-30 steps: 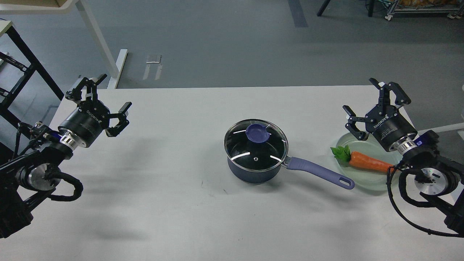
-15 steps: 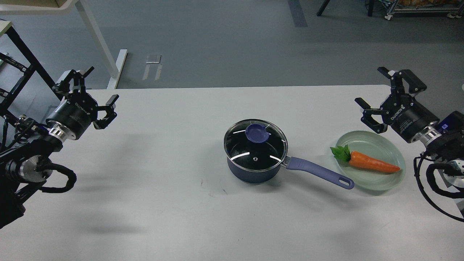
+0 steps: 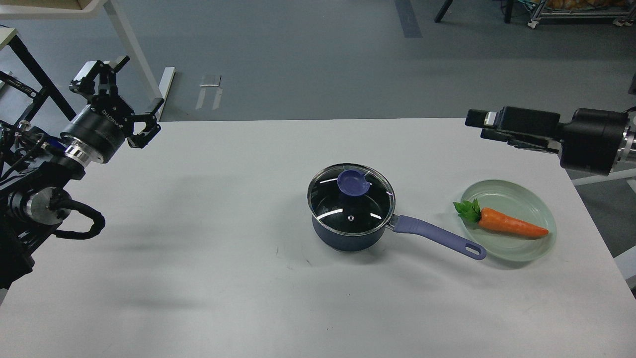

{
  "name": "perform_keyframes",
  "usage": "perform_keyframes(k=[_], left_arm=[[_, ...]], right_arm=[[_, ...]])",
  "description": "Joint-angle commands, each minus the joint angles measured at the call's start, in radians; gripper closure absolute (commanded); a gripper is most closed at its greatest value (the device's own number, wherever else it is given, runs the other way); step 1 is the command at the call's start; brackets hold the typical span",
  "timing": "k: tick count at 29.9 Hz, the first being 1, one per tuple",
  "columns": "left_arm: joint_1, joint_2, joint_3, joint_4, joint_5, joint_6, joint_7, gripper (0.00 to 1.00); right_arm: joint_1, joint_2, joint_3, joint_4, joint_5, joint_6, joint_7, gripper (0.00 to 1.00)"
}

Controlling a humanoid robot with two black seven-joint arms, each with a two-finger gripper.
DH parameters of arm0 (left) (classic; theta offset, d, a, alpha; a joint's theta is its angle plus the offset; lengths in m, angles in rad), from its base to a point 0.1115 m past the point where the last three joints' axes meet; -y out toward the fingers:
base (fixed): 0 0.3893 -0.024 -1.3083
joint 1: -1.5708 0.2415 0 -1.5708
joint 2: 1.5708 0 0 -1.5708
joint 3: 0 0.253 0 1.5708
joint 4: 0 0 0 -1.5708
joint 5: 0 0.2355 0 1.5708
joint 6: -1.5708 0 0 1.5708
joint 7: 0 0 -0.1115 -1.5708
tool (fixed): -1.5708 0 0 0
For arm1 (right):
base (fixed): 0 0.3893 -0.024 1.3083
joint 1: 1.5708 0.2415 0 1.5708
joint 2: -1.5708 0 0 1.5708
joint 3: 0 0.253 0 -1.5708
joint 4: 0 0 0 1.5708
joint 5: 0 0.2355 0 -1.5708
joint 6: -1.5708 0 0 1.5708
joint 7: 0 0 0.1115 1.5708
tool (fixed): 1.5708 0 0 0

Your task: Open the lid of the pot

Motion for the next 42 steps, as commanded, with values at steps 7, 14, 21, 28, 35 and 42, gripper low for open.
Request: perform_keyframes(k=[7,14,21,28,35,42], left_arm=[[-0.001,0.004,-0.001,-0.054,0.055,-0.002,-0.012,0.01],[-0.001,0.005,-0.001,-0.057,0.055,-0.001,-0.012,0.01],[-0.001,0.020,0.000,-0.098,0.058,0.004,-0.012,0.01],[0.001,0.025,0.000,-0.115,0.070,0.005,-0.012,0.01],[-0.001,0.025,-0.001,-0.135,0.103,0.008,-0.012,0.01],[-0.033,0.020,-0.011,-0.183,0.405,0.010,-0.012,0.01]], right_arm=[[0.156,0.070,-0.342,0.071,-0.529,-0.045,0.000,0.00],[0.184,0.150,-0.441,0.031,-0.640,-0.102,0.000,0.00],[0.184,0.254,-0.516,-0.065,-0.669,-0.142,0.000,0.00],[0.184,0.299,-0.531,-0.108,-0.670,-0.145,0.000,0.06],[0.193,0.291,-0.563,-0.108,-0.693,-0.145,0.000,0.46],[0.198,0.287,-0.563,-0.108,-0.706,-0.160,0.000,0.54]])
